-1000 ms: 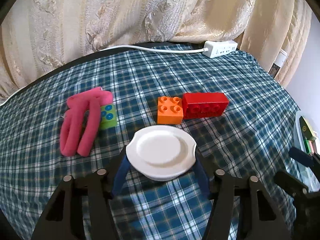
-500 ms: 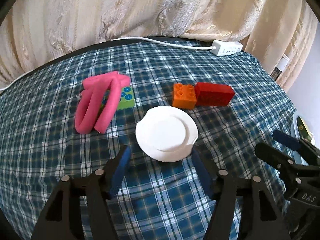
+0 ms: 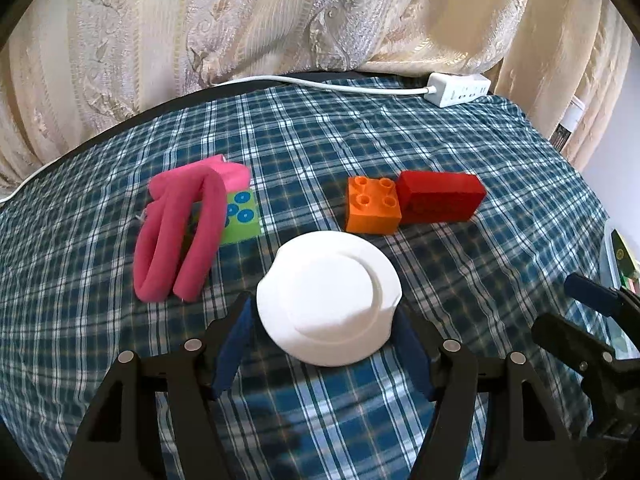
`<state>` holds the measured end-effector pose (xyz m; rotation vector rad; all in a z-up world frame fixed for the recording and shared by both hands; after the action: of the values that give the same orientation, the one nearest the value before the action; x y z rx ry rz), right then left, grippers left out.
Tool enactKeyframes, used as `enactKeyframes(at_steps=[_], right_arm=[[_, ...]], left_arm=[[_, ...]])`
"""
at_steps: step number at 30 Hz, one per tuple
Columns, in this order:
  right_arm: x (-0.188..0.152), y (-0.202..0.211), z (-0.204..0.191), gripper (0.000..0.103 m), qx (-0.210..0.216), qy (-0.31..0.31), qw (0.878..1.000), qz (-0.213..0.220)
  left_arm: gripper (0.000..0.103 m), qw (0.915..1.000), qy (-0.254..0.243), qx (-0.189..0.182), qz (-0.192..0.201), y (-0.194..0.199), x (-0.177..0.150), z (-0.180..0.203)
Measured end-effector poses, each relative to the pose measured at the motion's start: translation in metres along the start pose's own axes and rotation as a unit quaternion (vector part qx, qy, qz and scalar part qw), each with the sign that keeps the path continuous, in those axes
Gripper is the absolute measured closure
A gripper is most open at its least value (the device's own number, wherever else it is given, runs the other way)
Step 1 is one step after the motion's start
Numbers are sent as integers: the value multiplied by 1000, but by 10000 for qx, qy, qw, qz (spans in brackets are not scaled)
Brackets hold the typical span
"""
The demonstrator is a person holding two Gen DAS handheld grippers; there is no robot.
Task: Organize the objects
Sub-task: 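Close right tool on red brick while left tool holds the white saucer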
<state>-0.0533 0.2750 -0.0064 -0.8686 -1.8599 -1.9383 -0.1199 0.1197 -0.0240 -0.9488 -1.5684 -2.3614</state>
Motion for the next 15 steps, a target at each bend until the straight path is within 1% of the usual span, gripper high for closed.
enactKeyframes(at_steps=[4, 6, 11, 15], right_arm=[[3, -1, -4, 19, -12, 29, 10000, 0], [6, -2, -7, 19, -3, 53, 10000, 11], [14, -7, -15, 19, -20, 105, 9999, 62], [23, -16, -17, 19, -32, 80, 10000, 18]], left_arm=[[34, 9999, 13, -108, 73, 0, 2, -3], [38, 9998, -36, -147, 130, 1, 3, -2], [40, 9993, -75, -150, 334, 9, 5, -2], [40, 9986, -73, -127, 499, 21, 8, -2]])
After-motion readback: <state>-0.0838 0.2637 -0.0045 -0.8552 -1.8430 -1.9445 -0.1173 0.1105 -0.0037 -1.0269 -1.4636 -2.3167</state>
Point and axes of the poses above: each gripper's, at about its wrist camera, not at the fingertips, and y roughly against the way its jaws point, z to its right, x to its top, the point moved 4 cm from there along -y, roughly the way its jaws point, and after that the axes turned 14 degrees about -x, right-handed, at the moved point
